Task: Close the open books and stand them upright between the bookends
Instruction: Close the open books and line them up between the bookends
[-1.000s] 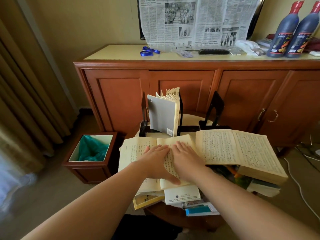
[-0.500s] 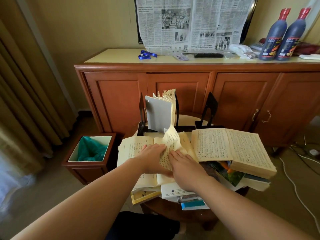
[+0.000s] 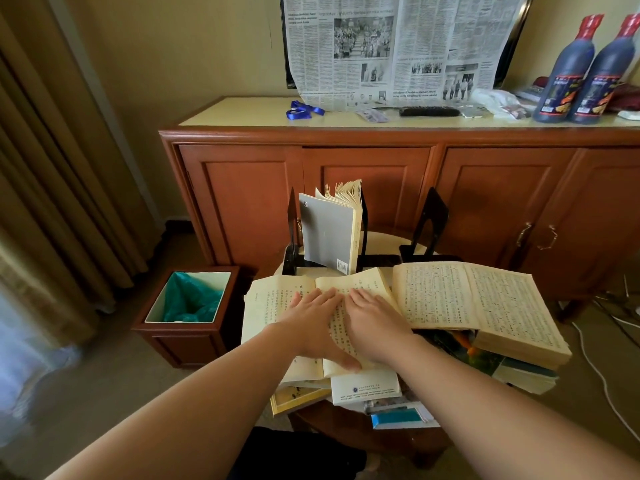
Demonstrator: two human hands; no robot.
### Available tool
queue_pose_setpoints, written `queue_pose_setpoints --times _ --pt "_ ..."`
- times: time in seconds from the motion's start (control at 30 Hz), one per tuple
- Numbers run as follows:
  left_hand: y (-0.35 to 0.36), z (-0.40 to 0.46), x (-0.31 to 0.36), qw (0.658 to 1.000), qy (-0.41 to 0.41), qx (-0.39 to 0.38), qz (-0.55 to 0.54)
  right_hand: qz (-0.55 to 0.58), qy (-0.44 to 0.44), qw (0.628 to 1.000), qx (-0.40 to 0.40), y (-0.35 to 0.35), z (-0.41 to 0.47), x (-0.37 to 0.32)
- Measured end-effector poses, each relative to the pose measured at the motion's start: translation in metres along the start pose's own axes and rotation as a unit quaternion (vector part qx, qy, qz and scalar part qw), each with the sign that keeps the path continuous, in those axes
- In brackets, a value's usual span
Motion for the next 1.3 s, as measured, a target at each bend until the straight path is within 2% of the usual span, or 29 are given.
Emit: queue_pose_setpoints --times 0.3,0.57,0.7,0.8,0.87,0.97,1.07,1.2,1.3 --pt "0.002 0.003 -0.005 1.000 0.000 0.009 -0.011 -0.016 0.061 0.998 -0.003 0.004 0.061 0.018" --pt "0.001 -0.002 -0.002 1.000 -0.003 0.006 -0.004 0.004 0.044 0.999 0.011 0.019 -0.021 0.029" --pt "-0.003 -0.010 0.000 0.999 -0.014 0.041 -0.012 0.052 0.036 0.998 0.026 0.020 -0.039 0.033" --pt "-0.005 -0.025 -0.009 0.994 -0.068 0.078 -0.044 0.108 0.042 0.991 0.063 0.007 -0.039 0.034" --pt "-0.010 -0.038 -0.026 0.979 -0.145 0.122 -0.069 0.123 0.069 0.986 0.093 -0.003 -0.038 0.038" --pt "-0.016 -0.060 -0.066 0.937 -0.278 0.177 -0.114 0.117 0.130 0.977 0.123 -0.017 -0.035 0.047" --pt "-0.003 -0.071 -0.102 0.903 -0.361 0.151 -0.176 0.153 0.174 0.962 0.146 -0.022 -0.026 0.056" --pt "0.010 -0.076 -0.122 0.876 -0.388 0.122 -0.257 0.160 0.220 0.954 0.127 -0.020 -0.019 0.059" --pt "0.002 -0.085 -0.123 0.859 -0.381 0.163 -0.300 0.183 0.242 0.945 0.120 -0.018 -0.016 0.063"
Point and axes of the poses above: each hand's wrist, its own z-axis towards the middle knuckle, its own y-axis out of the palm, x = y × z, the point moved 8 cm from there along z, towards the middle knuckle, and after that the axes turned 6 degrees about y, right-handed, at the moved point
